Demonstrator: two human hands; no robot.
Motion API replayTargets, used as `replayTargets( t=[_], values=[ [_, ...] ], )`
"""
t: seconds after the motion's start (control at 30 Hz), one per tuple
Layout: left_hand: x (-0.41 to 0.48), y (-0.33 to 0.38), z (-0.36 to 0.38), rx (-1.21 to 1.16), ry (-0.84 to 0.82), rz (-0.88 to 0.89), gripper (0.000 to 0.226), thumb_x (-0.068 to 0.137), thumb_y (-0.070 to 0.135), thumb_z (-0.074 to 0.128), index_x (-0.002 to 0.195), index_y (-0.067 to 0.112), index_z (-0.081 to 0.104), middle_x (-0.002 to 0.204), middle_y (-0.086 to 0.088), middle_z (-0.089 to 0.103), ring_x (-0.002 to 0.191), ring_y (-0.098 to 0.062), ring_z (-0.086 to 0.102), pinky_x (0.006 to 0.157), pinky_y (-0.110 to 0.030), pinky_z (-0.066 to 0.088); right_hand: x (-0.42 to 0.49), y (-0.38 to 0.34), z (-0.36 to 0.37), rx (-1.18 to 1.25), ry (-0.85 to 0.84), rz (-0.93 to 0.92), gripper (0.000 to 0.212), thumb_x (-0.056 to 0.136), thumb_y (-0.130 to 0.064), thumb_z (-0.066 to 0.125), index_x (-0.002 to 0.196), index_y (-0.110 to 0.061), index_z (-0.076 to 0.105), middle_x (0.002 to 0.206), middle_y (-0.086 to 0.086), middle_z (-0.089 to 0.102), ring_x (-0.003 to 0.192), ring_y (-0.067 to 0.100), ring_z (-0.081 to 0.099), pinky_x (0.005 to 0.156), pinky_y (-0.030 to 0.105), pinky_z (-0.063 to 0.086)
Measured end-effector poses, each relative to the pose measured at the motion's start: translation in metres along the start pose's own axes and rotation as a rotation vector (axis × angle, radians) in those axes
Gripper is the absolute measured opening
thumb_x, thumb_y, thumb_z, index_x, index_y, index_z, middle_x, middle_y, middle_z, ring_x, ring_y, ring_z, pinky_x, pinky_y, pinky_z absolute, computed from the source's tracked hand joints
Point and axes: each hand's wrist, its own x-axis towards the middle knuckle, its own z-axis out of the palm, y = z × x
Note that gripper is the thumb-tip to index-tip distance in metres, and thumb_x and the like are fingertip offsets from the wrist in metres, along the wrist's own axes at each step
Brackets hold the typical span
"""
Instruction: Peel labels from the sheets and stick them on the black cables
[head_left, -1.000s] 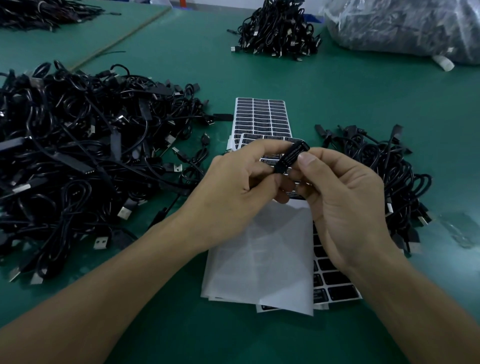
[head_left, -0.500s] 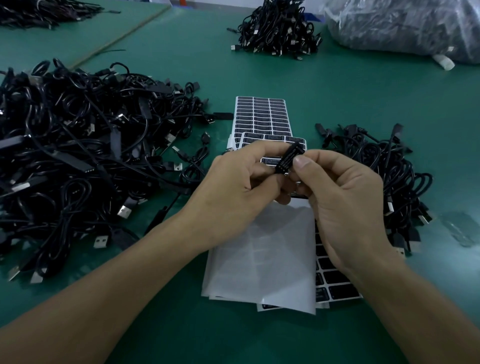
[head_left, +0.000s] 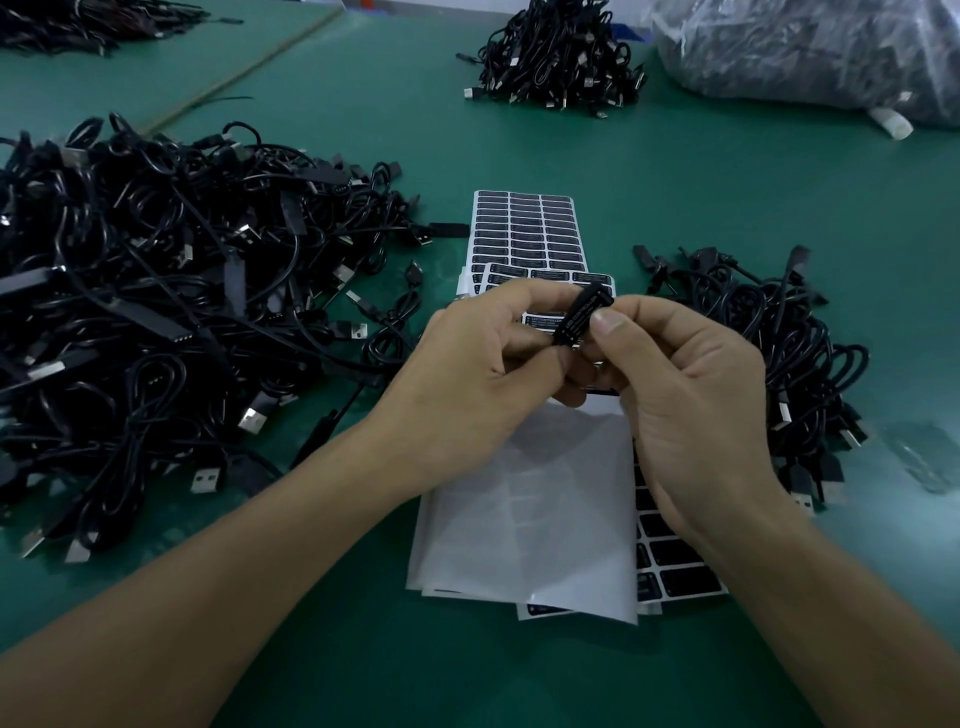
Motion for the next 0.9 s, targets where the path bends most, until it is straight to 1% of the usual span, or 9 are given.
replayTargets(
  t=[0.13, 0.3, 0.5, 0.63, 0.77, 0.9],
  values=[
    [-0.0002, -0.0002, 0.0002, -0.003, -0.006, -0.006, 0.032, 0.092, 0.014, 0.06, 0.119, 0.03, 0.061, 0.086, 0.004, 0.079, 0.08, -0.01, 0.075, 0.073, -0.015, 0.052, 0.0004, 0.0, -0.0002, 0.009, -0.011, 0.009, 0.016, 0.096, -0.004, 0.061, 0.083, -0.008, 0.071, 0.073, 0.003, 0.068, 0.065, 0.011, 0.067, 0.066, 0.024, 0.055],
    [-0.0003, 0.0, 0.0004, -0.005, -0.014, -0.001, 0.033, 0.093, 0.008, 0.059, 0.116, 0.032, 0.06, 0.083, 0.008, 0.078, 0.079, -0.009, 0.075, 0.072, -0.012, 0.052, 0.0005, 0.0004, -0.0001, 0.001, -0.012, -0.012, 0.017, 0.095, -0.003, 0.062, 0.081, -0.006, 0.07, 0.071, 0.005, 0.067, 0.063, 0.012, 0.066, 0.064, 0.024, 0.055],
    [-0.0005, 0.001, -0.0004, 0.004, -0.016, -0.001, 0.035, 0.095, 0.003, 0.059, 0.113, 0.032, 0.061, 0.081, 0.009, 0.078, 0.077, -0.008, 0.074, 0.071, -0.011, 0.051, 0.0011, 0.0018, -0.0004, -0.038, -0.005, -0.021, 0.014, 0.095, -0.004, 0.062, 0.084, -0.007, 0.071, 0.073, 0.003, 0.07, 0.066, 0.013, 0.068, 0.066, 0.027, 0.058],
    [-0.0008, 0.0011, -0.0004, 0.006, -0.015, -0.005, 0.035, 0.096, 0.001, 0.059, 0.114, 0.031, 0.061, 0.081, 0.009, 0.078, 0.076, -0.008, 0.074, 0.07, -0.011, 0.051, 0.0012, 0.0017, -0.0011, -0.027, -0.023, -0.023, 0.015, 0.096, -0.003, 0.061, 0.084, -0.005, 0.07, 0.072, 0.002, 0.069, 0.064, 0.011, 0.068, 0.065, 0.024, 0.056],
    [-0.0005, 0.001, -0.001, -0.001, -0.01, -0.007, 0.036, 0.096, 0.002, 0.059, 0.114, 0.032, 0.061, 0.082, 0.007, 0.078, 0.076, -0.01, 0.074, 0.07, -0.012, 0.051, 0.0015, 0.0025, -0.0015, -0.021, -0.034, -0.012, 0.015, 0.096, -0.005, 0.061, 0.085, -0.009, 0.07, 0.073, 0.001, 0.069, 0.066, 0.012, 0.068, 0.068, 0.026, 0.056],
    [-0.0008, 0.0004, -0.0011, 0.006, -0.012, -0.008, 0.035, 0.095, 0.002, 0.059, 0.115, 0.032, 0.061, 0.083, 0.008, 0.078, 0.077, -0.01, 0.075, 0.07, -0.012, 0.051, 0.0019, 0.0026, -0.002, -0.01, -0.05, -0.009, 0.015, 0.097, -0.004, 0.06, 0.085, -0.007, 0.07, 0.073, 0.002, 0.069, 0.066, 0.011, 0.067, 0.067, 0.025, 0.056]
  ],
)
